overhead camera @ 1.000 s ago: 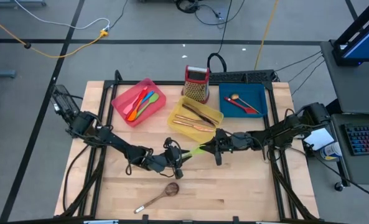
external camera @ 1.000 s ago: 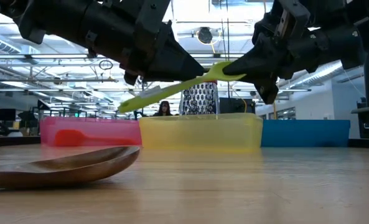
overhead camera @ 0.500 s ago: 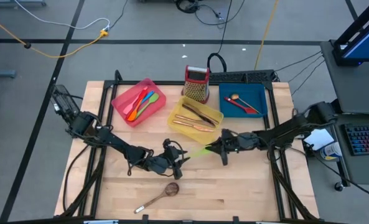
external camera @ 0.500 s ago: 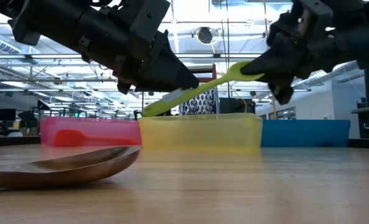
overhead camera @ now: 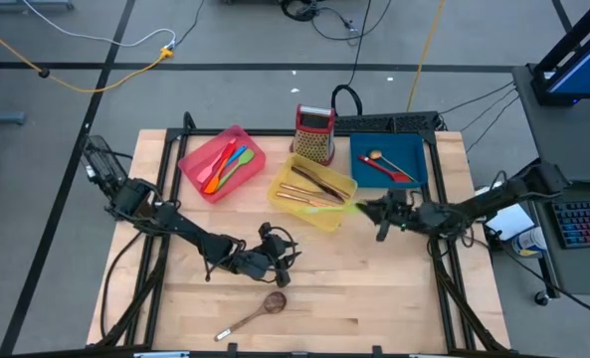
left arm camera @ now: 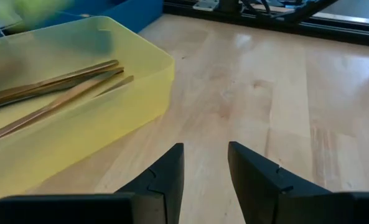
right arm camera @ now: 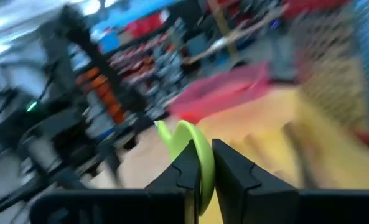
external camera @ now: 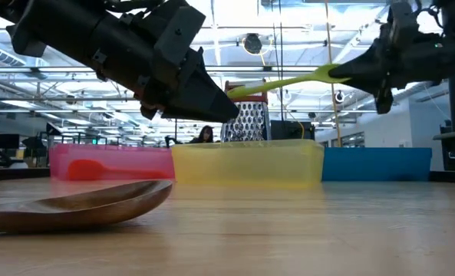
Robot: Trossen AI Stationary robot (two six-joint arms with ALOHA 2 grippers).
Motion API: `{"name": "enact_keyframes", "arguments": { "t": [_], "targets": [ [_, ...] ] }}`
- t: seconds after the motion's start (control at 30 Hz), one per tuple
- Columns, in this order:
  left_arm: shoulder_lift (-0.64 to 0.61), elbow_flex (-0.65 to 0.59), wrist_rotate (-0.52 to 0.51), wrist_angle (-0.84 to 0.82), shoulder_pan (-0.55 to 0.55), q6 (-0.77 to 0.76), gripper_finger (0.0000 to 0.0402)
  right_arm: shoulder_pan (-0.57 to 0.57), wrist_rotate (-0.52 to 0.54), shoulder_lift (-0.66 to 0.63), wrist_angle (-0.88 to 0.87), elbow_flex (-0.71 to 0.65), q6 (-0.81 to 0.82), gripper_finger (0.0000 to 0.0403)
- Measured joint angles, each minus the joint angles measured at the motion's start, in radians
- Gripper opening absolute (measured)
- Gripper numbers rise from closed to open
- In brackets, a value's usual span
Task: Pick & Place Kitchen Items
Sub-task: Put the green serving spoon into the blue bin
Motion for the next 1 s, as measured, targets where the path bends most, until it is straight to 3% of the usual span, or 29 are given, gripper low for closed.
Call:
{"name": "enact_keyframes", "arguments": {
  "t": [0.17, 0.7, 0.9, 1.0],
  "targets": [
    [0.000, 0.000, 0.000, 0.001, 0.001, -0.002, 0.0127, -0.006, 0.211, -0.135, -0.063, -0.011, -0.125, 0.0019],
    [0.000, 0.000, 0.000, 0.001, 0.001, -0.022, 0.0127, -0.117, 0.536, -0.480, -0.304, -0.011, -0.383, 0.0020],
    [0.000, 0.000, -0.001, 0.001, 0.001, -0.022, 0.0127, -0.141, 0.640, -0.509, -0.436, -0.011, -0.376, 0.0020],
    [0.000, 0.000, -0.001, 0.001, 0.001, -0.022, 0.0127, -0.157, 0.638, -0.509, -0.527, -0.011, -0.296, 0.0020]
  ]
}}
